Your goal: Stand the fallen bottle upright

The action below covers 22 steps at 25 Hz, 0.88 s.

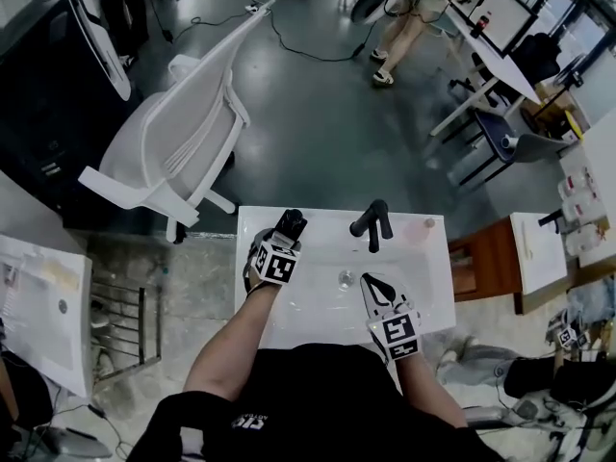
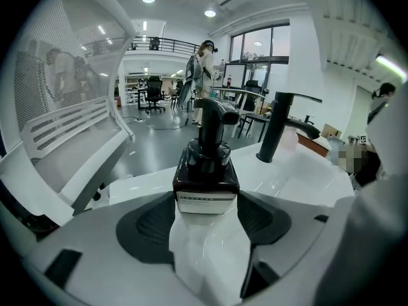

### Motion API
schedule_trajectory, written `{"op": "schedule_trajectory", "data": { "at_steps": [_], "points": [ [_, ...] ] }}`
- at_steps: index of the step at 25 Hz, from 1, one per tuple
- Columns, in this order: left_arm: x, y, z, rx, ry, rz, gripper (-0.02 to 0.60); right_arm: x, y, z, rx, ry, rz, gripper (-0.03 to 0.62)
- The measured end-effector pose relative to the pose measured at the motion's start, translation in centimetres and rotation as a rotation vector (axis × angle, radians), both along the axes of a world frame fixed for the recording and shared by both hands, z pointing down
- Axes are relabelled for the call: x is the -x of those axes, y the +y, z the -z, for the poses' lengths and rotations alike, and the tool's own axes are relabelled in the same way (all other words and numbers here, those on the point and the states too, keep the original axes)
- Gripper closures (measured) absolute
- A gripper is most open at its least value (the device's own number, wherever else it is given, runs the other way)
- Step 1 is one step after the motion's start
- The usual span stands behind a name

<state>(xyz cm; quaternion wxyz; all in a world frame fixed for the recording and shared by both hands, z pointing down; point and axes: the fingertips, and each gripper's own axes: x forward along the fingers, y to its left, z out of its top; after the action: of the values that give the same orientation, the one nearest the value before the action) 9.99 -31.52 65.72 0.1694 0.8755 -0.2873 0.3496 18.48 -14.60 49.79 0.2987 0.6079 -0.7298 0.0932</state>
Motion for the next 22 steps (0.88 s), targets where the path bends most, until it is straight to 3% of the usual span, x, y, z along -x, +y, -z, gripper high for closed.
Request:
{"op": "schedule_trajectory", "data": {
  "at_steps": [4, 9, 16, 22],
  "points": [
    [-0.8, 0.1, 0.0, 0.034, 0.006, 0.020, 0.276, -0.9, -0.4, 0.5, -0.022, -0.032, 0.018, 0.577],
    [-1.2, 0.8, 0.4, 0.064, -0.009, 0.075, 0.278, -2.0, -0.9, 1.2, -0.036, -0.090, 0.110, 0.579],
    [-1.4, 4.1, 4.6, -0.048, -0.005, 0.220, 0.301, -6.8, 0.7, 3.5, -0.064, -0.176, 0.238, 0.579],
    [-1.7, 7.8, 9.0, -0.119, 0.022, 0.337, 0.369, -10.0, 1.0, 5.9, -0.119, -0.286, 0.318, 0.579]
  ]
}}
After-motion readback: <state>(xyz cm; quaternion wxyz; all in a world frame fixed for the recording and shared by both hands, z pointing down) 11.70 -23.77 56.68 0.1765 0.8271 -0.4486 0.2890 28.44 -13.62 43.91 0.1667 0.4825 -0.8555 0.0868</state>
